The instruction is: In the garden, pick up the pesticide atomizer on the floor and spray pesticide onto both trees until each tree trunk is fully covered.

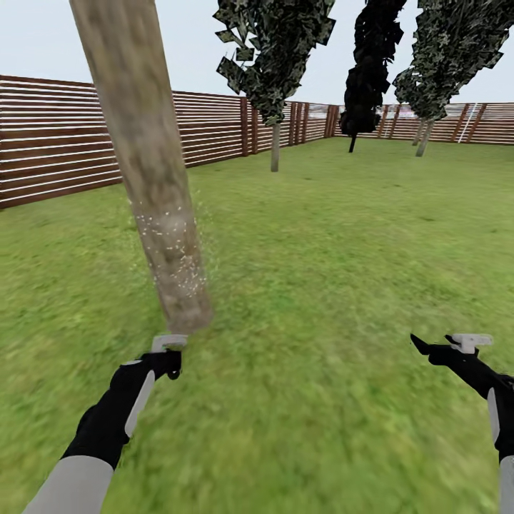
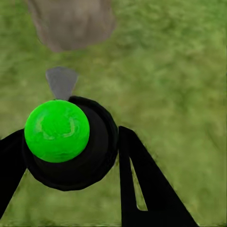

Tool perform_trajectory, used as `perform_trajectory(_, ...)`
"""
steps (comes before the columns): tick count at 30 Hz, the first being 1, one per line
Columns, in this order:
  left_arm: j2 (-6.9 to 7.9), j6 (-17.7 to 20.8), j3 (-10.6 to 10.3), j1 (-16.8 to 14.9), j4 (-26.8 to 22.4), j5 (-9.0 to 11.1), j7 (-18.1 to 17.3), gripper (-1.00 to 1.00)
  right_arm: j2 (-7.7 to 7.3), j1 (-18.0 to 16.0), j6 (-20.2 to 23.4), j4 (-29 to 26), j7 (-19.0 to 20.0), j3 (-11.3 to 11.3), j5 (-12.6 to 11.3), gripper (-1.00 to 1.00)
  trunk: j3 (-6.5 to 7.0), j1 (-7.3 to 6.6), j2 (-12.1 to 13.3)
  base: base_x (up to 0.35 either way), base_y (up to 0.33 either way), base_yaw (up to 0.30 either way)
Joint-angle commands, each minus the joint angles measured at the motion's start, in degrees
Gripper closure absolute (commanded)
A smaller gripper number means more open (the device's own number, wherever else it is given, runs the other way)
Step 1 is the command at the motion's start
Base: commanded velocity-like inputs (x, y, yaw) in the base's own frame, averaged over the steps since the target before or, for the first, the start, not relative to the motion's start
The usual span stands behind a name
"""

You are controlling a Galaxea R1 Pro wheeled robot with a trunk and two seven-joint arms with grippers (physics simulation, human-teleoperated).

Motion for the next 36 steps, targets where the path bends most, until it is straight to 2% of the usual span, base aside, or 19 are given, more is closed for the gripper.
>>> perform_trajectory(1, 0.65, -0.1, -0.1, 0.1, 1.0, 0.0, -0.7, 1.00, 0.25, 0.0, 0.0, 0.6, 0.0, 0.0, 0.3, -1.00, 0.00, 0.00, 0.0, -0.270, 0.234, 0.000)
perform_trajectory(3, 1.72, -0.8, -0.4, 0.1, 2.9, -0.2, -3.8, 1.00, 0.64, 0.0, 0.1, 1.7, -0.1, 1.0, 0.9, -1.00, 0.00, 0.00, 0.0, -0.271, 0.234, 0.000)
perform_trajectory(4, 2.52, -3.4, -0.5, 0.1, 4.4, -0.3, -7.5, 1.00, 1.36, 0.0, 0.5, 1.9, -0.1, 5.5, 1.1, -1.00, 0.00, 0.00, 0.0, -0.267, 0.232, 0.000)
perform_trajectory(5, 3.32, -5.1, -0.6, 0.1, 5.5, -0.6, -11.8, 1.00, 2.21, 0.0, 2.3, 1.7, -0.1, 12.1, 1.1, -1.00, 0.00, 0.00, 0.0, -0.196, 0.168, 0.000)
perform_trajectory(6, 4.37, -5.8, -0.7, 0.1, 6.0, -1.8, -16.0, 1.00, 4.33, 0.0, 6.2, 1.3, -0.1, 18.9, 1.0, -1.00, 0.00, 0.00, 0.0, -0.084, 0.071, 0.000)
perform_trajectory(9, 6.89, -6.1, -0.7, 0.1, 6.8, -7.0, -24.6, 1.00, 11.56, 0.0, 12.5, -1.6, 0.0, 30.4, 0.9, -1.00, 0.00, 0.00, 0.0, -0.025, 0.022, 0.000)
perform_trajectory(11, 10.13, -7.2, -0.7, 0.1, 10.8, -10.7, -35.6, 1.00, 14.88, 0.0, 13.5, -2.5, 0.8, 37.8, 0.8, -1.00, 0.00, 0.00, 0.0, -0.004, 0.003, 0.000)
perform_trajectory(12, 11.41, -10.1, -1.2, 0.2, 13.9, -14.0, -42.4, 1.00, 16.14, 0.0, 13.6, -2.7, 5.4, 40.8, 0.8, -1.00, 0.00, 0.00, 0.0, 0.000, 0.000, 0.000)
perform_trajectory(15, 11.43, -19.5, -1.5, 0.2, 18.2, -24.5, -54.2, 1.00, 17.50, 0.0, 13.9, -3.4, 13.4, 42.2, 0.8, -1.00, 0.00, 0.00, 0.0, 0.000, 0.000, 0.000)
perform_trajectory(18, 11.29, -22.1, -3.1, 0.2, 18.8, -28.5, -60.6, 1.00, 17.77, -0.1, 13.8, -4.4, 14.7, 42.5, 0.8, -1.00, 0.00, 0.00, 0.0, 0.000, 0.000, 0.000)
perform_trajectory(19, 11.28, -23.1, -4.1, 0.2, 18.9, -28.7, -60.9, 1.00, 17.74, -0.1, 13.8, -4.5, 14.9, 42.4, 0.8, -1.00, 0.00, 0.00, 0.0, 0.000, 0.000, 0.000)
perform_trajectory(22, 11.06, -26.7, -10.4, 0.2, 18.9, -28.9, -61.3, 1.00, 17.75, 0.0, 13.7, -4.3, 14.9, 43.1, 0.9, -1.00, 0.00, 0.00, 0.0, 0.000, 0.000, 0.000)
perform_trajectory(23, 10.95, -27.0, -13.7, 0.2, 18.8, -28.9, -61.3, 1.00, 17.76, 0.0, 13.7, -4.3, 14.9, 44.9, 0.9, -1.00, 0.00, 0.00, 0.0, 0.000, 0.000, 0.000)
perform_trajectory(25, 10.64, -27.5, -17.3, 0.1, 18.4, -28.8, -61.6, 1.00, 17.76, 0.0, 13.8, -4.4, 15.0, 46.6, 0.9, -1.00, 0.00, 0.00, 0.0, 0.000, 0.000, 0.000)
perform_trajectory(27, 10.55, -31.8, -17.8, 0.1, 18.4, -28.9, -65.3, 1.00, 17.76, 0.0, 13.8, -4.3, 17.2, 47.0, 0.9, -1.00, 0.00, 0.00, 0.0, 0.000, 0.000, 0.000)
perform_trajectory(29, 10.50, -32.8, -17.9, 0.1, 18.5, -28.8, -66.6, 1.00, 17.76, 0.0, 13.8, -4.3, 22.1, 47.1, 1.1, -1.00, 0.00, 0.00, 0.0, 0.000, 0.000, 0.000)
perform_trajectory(31, 10.46, -33.2, -17.9, 0.1, 18.3, -28.7, -67.0, 1.00, 17.73, 0.0, 13.8, -4.2, 24.3, 50.0, 1.2, -1.00, 0.00, 0.00, 0.0, 0.000, 0.000, 0.000)
perform_trajectory(32, 10.12, -33.2, -18.0, 0.0, 18.2, -28.8, -67.1, 1.00, 17.70, 0.0, 13.8, -4.2, 24.6, 53.6, 1.2, -1.00, 0.00, 0.00, 0.0, 0.000, 0.000, 0.000)
perform_trajectory(36, 9.44, -33.1, -18.0, -0.4, 18.1, -28.9, -67.2, 1.00, 17.68, 0.0, 13.8, -4.2, 24.8, 56.3, 1.3, -1.00, 0.00, 0.00, 0.0, 0.000, 0.000, 0.000)
